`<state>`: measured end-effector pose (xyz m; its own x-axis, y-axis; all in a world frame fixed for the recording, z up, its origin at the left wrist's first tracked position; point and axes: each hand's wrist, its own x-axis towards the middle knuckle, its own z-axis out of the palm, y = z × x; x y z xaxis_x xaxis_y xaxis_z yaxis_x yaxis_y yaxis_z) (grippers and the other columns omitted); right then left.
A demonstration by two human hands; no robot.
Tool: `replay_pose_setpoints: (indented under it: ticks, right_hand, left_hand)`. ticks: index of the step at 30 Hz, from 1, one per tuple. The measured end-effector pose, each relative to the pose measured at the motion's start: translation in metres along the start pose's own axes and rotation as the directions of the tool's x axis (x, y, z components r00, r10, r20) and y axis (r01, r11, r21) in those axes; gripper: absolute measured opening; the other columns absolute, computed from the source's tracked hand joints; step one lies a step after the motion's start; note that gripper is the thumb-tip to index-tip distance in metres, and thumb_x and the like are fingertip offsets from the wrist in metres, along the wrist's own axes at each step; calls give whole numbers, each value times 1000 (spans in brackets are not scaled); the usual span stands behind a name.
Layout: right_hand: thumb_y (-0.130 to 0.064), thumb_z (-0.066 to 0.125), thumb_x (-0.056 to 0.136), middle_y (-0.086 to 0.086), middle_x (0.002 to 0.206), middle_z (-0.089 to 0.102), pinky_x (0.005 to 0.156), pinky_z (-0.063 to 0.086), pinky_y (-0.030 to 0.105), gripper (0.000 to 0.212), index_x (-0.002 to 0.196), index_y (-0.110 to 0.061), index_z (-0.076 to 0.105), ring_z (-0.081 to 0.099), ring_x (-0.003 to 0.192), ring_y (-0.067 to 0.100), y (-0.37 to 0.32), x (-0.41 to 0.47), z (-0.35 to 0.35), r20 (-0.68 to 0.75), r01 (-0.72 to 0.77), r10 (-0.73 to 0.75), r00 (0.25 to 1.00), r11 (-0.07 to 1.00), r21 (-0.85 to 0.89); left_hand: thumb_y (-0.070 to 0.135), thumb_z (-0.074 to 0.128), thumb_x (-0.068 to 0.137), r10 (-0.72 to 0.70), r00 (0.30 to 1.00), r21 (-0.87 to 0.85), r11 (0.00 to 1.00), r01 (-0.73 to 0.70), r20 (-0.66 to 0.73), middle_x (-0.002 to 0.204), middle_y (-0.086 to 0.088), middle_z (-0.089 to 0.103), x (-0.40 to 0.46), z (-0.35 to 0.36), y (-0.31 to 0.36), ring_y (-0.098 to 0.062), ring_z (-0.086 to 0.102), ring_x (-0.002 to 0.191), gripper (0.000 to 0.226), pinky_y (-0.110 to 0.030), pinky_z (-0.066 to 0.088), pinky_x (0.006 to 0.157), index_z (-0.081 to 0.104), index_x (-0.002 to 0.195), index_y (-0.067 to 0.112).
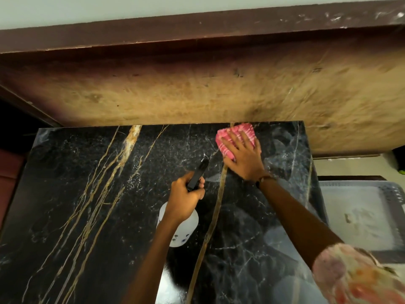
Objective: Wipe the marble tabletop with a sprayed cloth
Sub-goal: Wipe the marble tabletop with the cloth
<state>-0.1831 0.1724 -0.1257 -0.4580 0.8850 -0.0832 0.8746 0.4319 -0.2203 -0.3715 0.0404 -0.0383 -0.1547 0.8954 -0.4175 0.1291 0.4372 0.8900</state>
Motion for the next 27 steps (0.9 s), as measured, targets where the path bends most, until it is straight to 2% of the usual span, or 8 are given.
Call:
replay_pose_setpoints:
  ticks: [2,4,8,12,15,18,21,27]
  right_hand:
    - [-58,34,89,-1,158,24,111,14,66,62,146,-34,32,15,146,27,7,-36,2,19,62,-61,998,997,-35]
    - [-60,30,87,0,157,26,110,16,68,64,145,-34,32,16,146,27,26,-70,3,19,41,-40,999,998,-44]
    - [-66,28,83,0,158,21,108,14,69,72,147,-32,29,14,146,29,69,-84,-6,-10,-198,198,980,980,-5]
    - [-57,48,90,-3,161,9,109,8,71,71,150,-35,18,5,147,31,68,-36,-8,-10,-356,357,934,934,41]
    - [-52,51,91,-2,161,11,108,7,70,69,150,-34,20,6,147,32,57,-21,-7,-9,-330,331,944,942,59]
    - [-51,54,89,-1,160,18,109,12,72,67,148,-34,28,11,147,30,53,-51,-7,-16,-182,182,983,983,30]
    - [-61,37,86,-1,159,20,107,17,71,67,147,-34,28,12,147,27,66,-102,-5,17,-117,118,993,993,-16]
    - [-65,29,75,1,157,27,105,22,68,79,145,-30,36,21,144,34,110,-128,-19,-69,-353,358,931,933,70]
  left_hand:
    - [-18,51,70,-5,1000,-6,1000,5,4,65,-2,54,-3,3,0,-2,46,42,24,-11,35,43,61,80,1]
    - [-18,51,70,-19,1000,-4,1000,19,5,64,-2,54,-6,6,0,-2,45,41,23,-11,34,42,61,80,1]
    - [-18,51,70,-38,999,-25,999,38,5,61,-1,53,-13,11,0,-2,43,39,30,-11,33,41,60,74,10]
    - [-18,51,70,-21,1000,-22,1000,21,7,58,2,51,-22,17,-2,-2,43,38,32,-10,34,41,60,73,13]
    - [-19,51,69,-19,1000,-16,1000,19,3,60,3,52,-30,22,-5,-1,45,40,36,-11,35,42,60,71,16]
    - [-18,51,69,-33,999,-6,999,33,0,59,3,52,-38,28,-7,-2,44,41,36,-11,35,43,61,70,17]
    - [-18,51,69,-44,999,-9,999,44,0,57,4,52,-44,34,-8,-4,43,39,36,-11,34,41,61,69,17]
    - [-18,50,71,-30,1000,-41,999,30,9,56,6,53,-60,40,-8,-3,44,37,35,-9,34,41,61,70,15]
